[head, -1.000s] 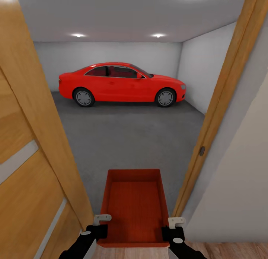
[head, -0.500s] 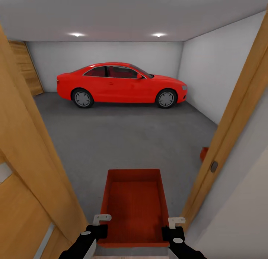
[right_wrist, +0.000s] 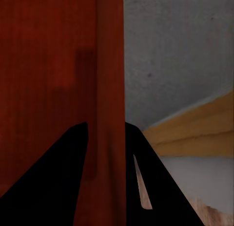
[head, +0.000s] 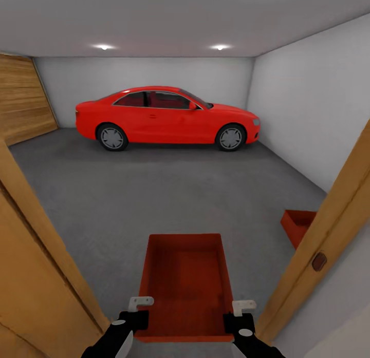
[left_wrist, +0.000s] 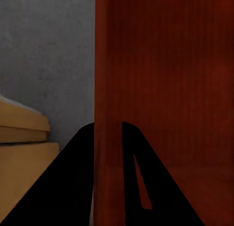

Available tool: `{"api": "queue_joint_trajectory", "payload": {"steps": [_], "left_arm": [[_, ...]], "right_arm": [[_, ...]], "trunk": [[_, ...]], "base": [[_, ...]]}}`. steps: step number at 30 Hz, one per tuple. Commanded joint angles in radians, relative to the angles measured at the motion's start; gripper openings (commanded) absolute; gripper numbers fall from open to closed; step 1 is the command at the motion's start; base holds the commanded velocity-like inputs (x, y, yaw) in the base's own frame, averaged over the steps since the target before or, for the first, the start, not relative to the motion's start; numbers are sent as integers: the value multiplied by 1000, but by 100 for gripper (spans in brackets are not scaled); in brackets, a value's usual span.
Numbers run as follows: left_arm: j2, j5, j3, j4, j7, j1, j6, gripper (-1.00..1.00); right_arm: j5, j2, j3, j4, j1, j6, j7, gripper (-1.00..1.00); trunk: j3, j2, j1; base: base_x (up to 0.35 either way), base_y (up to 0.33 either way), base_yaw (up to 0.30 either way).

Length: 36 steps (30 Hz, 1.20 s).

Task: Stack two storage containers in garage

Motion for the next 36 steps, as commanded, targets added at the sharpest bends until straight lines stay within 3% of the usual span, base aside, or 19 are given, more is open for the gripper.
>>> {"api": "queue_joint_trajectory", "payload": {"steps": [1,36], "left_arm": [[15,-17,-9,-5,11,0,-1,-100],[16,-17,-9,-4,11,0,0,-100]], "right_arm": [[-34,-10,-7,6,-1,-8,-17,-100],[-34,-10,-7,6,-1,-9,-17,-100]], "trunk": [[-2,-1,1],[-2,-1,1]], "base": [[323,0,0],[323,0,0]]}}
